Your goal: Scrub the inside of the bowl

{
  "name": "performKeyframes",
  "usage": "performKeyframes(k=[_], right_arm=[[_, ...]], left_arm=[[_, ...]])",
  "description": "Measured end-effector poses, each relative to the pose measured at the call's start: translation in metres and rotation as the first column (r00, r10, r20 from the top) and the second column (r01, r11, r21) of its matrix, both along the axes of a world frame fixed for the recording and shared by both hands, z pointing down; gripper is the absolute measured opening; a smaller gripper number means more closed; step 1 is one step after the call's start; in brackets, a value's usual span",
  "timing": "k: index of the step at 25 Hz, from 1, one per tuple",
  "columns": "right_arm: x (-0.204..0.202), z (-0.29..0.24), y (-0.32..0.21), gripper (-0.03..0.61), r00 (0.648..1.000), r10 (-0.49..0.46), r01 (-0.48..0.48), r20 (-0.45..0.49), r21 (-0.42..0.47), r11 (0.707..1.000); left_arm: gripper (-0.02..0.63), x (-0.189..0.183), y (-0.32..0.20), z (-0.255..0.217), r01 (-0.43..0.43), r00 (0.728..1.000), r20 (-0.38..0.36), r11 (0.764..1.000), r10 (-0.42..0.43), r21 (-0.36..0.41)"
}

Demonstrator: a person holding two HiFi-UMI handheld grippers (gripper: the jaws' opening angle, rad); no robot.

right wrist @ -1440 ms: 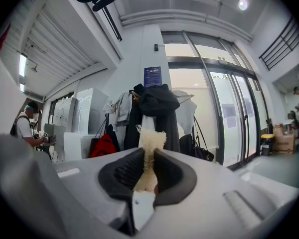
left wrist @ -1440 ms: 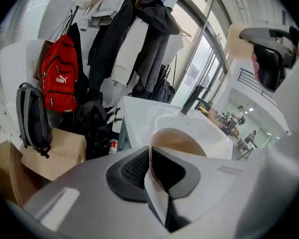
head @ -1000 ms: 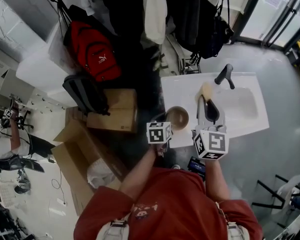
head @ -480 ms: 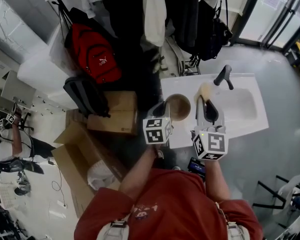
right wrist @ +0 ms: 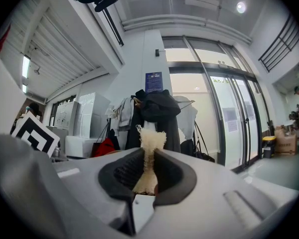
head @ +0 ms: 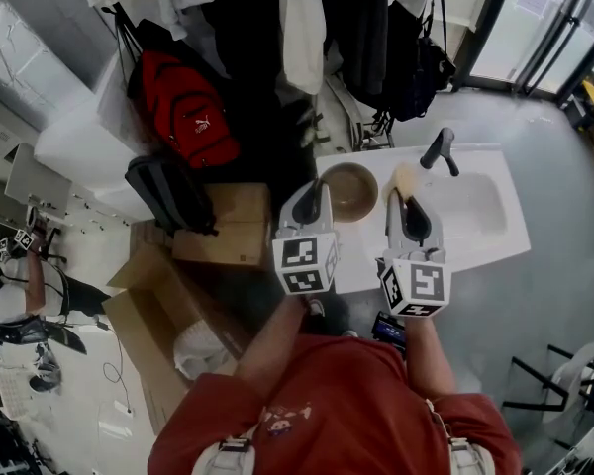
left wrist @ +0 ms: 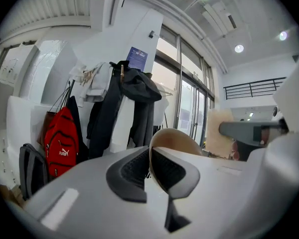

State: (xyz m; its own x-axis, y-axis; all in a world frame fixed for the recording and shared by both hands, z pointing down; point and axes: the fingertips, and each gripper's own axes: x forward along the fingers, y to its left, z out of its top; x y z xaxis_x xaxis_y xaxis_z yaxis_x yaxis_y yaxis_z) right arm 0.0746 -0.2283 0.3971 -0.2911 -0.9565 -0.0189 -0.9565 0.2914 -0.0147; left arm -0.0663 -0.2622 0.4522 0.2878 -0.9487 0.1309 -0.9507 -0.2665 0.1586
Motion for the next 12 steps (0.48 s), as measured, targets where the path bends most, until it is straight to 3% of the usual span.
performKeyframes(k=[5, 12], right_arm=[[-0.001, -0.002, 0.003, 0.051, 1.0, -0.007, 0.007, 0.004, 0.004, 1.0], [-0.014, -0.02, 0.013, 0.051, 0.999, -0.048, 0.047, 0.016, 0.044, 0.998]], left_arm=[[0.026, -0.004, 0.005, -0.024, 0.028, 1.0, 0.005, 0.997, -0.028, 0.072], [0.026, -0.004, 0.004, -0.024, 0.025, 0.998, 0.052, 0.995, -0.03, 0.093]])
